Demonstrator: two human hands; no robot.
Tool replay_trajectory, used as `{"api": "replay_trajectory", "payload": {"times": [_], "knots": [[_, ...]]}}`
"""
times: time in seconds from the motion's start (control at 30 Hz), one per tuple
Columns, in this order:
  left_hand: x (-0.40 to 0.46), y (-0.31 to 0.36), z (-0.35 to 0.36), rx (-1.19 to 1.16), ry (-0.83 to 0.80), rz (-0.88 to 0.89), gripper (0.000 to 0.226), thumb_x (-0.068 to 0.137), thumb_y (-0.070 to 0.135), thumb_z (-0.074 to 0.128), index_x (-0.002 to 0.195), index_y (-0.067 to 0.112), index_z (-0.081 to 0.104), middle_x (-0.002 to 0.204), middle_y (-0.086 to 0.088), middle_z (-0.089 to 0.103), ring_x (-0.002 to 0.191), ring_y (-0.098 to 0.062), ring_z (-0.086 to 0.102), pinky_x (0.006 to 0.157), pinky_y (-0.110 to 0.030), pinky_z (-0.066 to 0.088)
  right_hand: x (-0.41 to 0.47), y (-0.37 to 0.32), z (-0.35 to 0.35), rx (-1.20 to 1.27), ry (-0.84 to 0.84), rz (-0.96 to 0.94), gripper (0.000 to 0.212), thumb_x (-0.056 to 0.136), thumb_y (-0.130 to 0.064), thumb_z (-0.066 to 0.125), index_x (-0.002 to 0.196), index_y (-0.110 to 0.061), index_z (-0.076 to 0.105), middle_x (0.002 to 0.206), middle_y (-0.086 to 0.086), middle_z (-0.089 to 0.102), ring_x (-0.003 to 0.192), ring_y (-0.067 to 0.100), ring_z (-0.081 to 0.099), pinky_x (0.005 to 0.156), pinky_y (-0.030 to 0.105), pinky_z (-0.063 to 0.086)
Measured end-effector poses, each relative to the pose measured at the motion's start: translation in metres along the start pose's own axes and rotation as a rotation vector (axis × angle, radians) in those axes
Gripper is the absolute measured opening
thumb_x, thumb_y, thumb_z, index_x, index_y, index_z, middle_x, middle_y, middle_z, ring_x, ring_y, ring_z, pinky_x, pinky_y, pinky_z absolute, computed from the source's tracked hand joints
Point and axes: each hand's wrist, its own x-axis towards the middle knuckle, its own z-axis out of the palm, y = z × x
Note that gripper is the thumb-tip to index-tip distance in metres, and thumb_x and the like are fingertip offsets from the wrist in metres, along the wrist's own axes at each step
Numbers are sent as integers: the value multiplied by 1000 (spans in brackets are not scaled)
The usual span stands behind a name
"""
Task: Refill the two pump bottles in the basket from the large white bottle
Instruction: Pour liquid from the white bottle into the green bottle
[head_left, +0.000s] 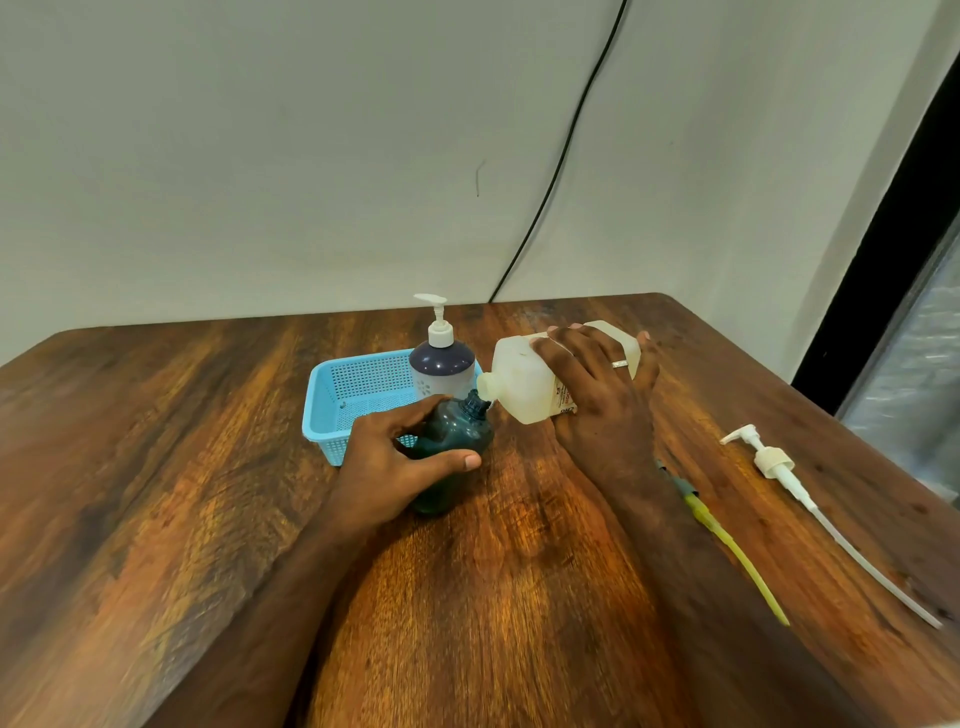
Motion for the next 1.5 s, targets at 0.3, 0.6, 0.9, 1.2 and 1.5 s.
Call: {"api": "replay_trajectory", "payload": {"times": [0.3,0.6,0.9,1.2,1.5], "knots": [[0,-1,-1,-2,0,13,60,58,51,86,114,47,64,110,31,67,106,18,57,86,-17,48,0,-1,-2,15,8,-1,75,73,-26,83,137,-33,44,142,3,54,138,29,43,114,67,9],[1,-2,-1,24,2,42,73,60,53,85,128,33,65,122,17,69,116,-2,59,95,-27,52,0,0,-1,9,1,0,77,73,-25,83,138,-33,43,144,2,53,138,29,43,114,65,6],[1,-1,-1,21,-3,48,74,59,53,83,128,32,64,120,19,68,113,1,59,89,-19,51,1,0,-1,3,2,-2,77,73,-24,84,138,-32,44,144,2,53,139,29,42,114,66,7],[2,-4,-1,22,1,54,66,59,56,86,120,42,65,114,24,69,111,4,61,91,-23,53,1,0,-2,-1,12,-3,75,73,-21,83,137,-32,46,142,3,54,138,29,43,114,67,9],[1,0,0,32,0,57,55,58,53,84,109,51,62,106,33,66,107,14,58,85,-15,48,0,1,0,-8,10,-6,74,73,-23,83,137,-31,47,143,2,54,138,29,43,115,67,9]]}}
